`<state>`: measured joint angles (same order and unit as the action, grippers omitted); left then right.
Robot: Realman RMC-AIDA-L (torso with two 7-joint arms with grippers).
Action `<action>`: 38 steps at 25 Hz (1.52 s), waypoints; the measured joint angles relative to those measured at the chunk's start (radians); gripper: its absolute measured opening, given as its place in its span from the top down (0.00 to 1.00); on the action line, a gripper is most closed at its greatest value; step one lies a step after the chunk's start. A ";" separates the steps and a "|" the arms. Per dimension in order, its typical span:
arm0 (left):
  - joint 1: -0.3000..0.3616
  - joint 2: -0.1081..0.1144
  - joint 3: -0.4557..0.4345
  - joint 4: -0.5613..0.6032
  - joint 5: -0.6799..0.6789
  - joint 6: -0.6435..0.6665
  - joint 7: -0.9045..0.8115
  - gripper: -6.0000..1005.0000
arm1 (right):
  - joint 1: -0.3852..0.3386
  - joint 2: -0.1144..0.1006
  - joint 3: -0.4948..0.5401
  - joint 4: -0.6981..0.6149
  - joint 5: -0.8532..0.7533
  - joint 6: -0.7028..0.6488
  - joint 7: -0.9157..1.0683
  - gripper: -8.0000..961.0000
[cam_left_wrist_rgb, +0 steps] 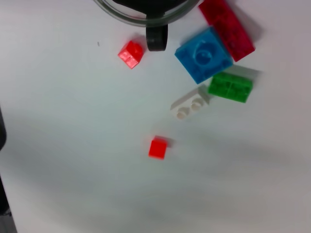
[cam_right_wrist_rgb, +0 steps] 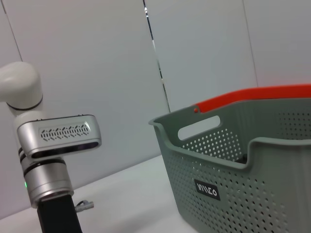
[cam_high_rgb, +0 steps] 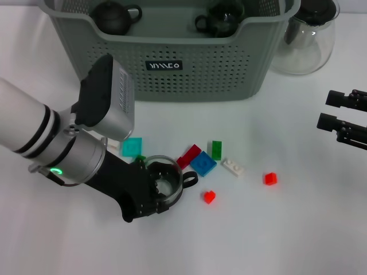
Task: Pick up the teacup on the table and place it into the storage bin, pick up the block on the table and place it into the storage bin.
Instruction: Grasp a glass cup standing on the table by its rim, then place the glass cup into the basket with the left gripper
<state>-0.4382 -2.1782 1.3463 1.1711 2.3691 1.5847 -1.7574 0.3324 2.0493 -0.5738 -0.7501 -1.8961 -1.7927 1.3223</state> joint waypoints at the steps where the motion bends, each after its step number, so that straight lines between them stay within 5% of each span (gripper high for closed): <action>1: 0.000 0.000 0.000 0.000 0.000 0.000 0.000 0.84 | 0.000 0.000 0.001 0.000 0.000 -0.001 0.000 0.36; 8: 0.002 0.001 -0.089 0.048 -0.024 0.114 0.021 0.92 | 0.004 0.000 0.002 0.000 0.000 -0.005 0.006 0.36; 15: -0.033 0.017 -0.378 -0.064 -0.149 0.257 0.173 0.94 | 0.009 -0.001 0.002 0.000 0.000 -0.005 0.009 0.36; 23: -0.050 0.036 -0.635 -0.184 -0.403 0.378 0.194 0.94 | 0.017 0.001 -0.003 0.000 0.000 0.001 0.012 0.36; 30: -0.077 0.038 -0.722 -0.207 -0.628 0.340 0.081 0.94 | 0.016 0.004 -0.003 0.000 0.000 0.000 0.012 0.36; 33: -0.135 0.061 -0.718 -0.187 -0.655 0.257 -0.025 0.94 | 0.016 0.005 -0.005 0.000 0.000 0.001 0.012 0.36; 36: -0.236 0.115 -0.673 -0.168 -0.616 0.124 -0.164 0.94 | 0.018 0.005 -0.007 0.000 -0.004 0.002 0.012 0.36; 38: -0.344 0.174 -0.593 -0.174 -0.509 -0.010 -0.313 0.94 | 0.020 0.006 -0.003 0.000 -0.013 0.002 0.011 0.36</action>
<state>-0.7825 -2.0044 0.7531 0.9972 1.8601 1.5751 -2.0706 0.3522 2.0552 -0.5771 -0.7501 -1.9096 -1.7902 1.3335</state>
